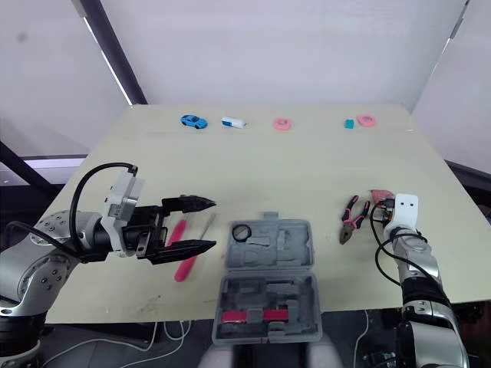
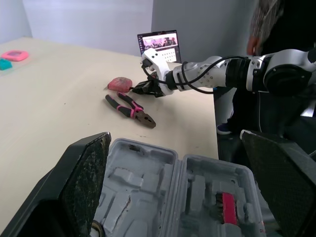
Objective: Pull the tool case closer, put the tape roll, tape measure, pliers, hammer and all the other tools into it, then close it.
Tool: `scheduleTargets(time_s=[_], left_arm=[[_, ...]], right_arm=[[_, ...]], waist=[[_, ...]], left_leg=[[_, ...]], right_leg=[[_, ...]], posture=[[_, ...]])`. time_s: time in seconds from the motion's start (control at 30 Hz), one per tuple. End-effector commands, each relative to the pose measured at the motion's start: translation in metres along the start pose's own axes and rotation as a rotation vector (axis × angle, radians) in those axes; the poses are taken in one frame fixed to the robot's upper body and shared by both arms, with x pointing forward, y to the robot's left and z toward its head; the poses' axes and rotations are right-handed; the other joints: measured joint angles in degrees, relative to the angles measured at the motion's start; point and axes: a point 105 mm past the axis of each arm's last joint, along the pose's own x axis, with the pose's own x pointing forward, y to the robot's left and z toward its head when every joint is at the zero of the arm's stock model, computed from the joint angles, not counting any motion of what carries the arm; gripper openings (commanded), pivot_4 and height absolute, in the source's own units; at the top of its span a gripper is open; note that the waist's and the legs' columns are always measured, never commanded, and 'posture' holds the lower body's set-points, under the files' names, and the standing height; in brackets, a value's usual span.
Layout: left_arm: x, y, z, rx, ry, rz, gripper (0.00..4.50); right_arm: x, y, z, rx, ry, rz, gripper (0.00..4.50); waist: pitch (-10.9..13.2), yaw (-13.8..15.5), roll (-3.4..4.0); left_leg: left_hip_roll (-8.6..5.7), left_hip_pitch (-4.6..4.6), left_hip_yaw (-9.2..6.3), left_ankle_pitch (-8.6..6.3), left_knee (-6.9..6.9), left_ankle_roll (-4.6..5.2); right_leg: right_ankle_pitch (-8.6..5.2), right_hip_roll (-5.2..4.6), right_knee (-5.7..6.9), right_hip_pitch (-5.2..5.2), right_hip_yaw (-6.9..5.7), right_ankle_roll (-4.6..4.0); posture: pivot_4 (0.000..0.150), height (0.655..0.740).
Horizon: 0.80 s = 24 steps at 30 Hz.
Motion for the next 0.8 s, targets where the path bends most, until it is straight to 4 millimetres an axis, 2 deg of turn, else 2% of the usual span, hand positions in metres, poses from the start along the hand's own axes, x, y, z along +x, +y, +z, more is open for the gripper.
scheduleTargets(time_s=[0.03,0.27,0.47,0.6,0.8], left_arm=[[0.000,-0.001,0.004,0.035,-0.011,-0.013,4.50],[0.002,-0.004,0.004,0.040,-0.012,-0.036,4.50],[0.004,-0.005,0.002,0.031,-0.018,-0.065,4.50],[0.006,-0.006,0.001,0.026,-0.019,-0.080,4.50],[0.009,-0.008,-0.003,0.020,-0.005,-0.103,4.50]], right_arm=[[-0.005,0.001,0.005,-0.044,-0.008,0.042,0.05],[-0.035,0.020,-0.001,-0.085,0.025,0.156,0.05],[-0.084,0.029,-0.026,-0.091,0.098,0.223,0.05],[-0.109,0.032,-0.038,-0.110,0.143,0.247,0.05],[-0.132,0.045,-0.043,-0.171,0.179,0.347,0.05]], waist=[[0.0,0.0,0.00],[0.0,0.2,0.00],[0.0,0.6,0.00],[0.0,0.5,-0.01],[0.0,0.4,-0.02]], left_leg=[[0.00,0.00,0.00,0.00,0.00,0.00],[0.02,-0.01,-0.03,0.00,-0.02,0.00],[0.03,-0.03,-0.08,0.00,-0.02,0.00],[0.04,0.00,-0.03,0.00,0.02,0.00],[0.05,0.03,-0.03,0.00,0.06,0.00]], right_leg=[[0.00,0.01,0.00,0.00,0.00,0.00],[-0.01,0.03,0.01,-0.01,-0.03,0.00],[-0.03,0.02,0.00,0.00,-0.09,0.00],[-0.25,0.01,0.00,0.01,-0.05,-0.04],[-0.28,0.01,0.03,0.01,-0.05,0.00]], posture=[[0.150,0.7395],[0.150,0.7395],[0.150,0.7395],[0.150,0.7395],[0.150,0.7395]])
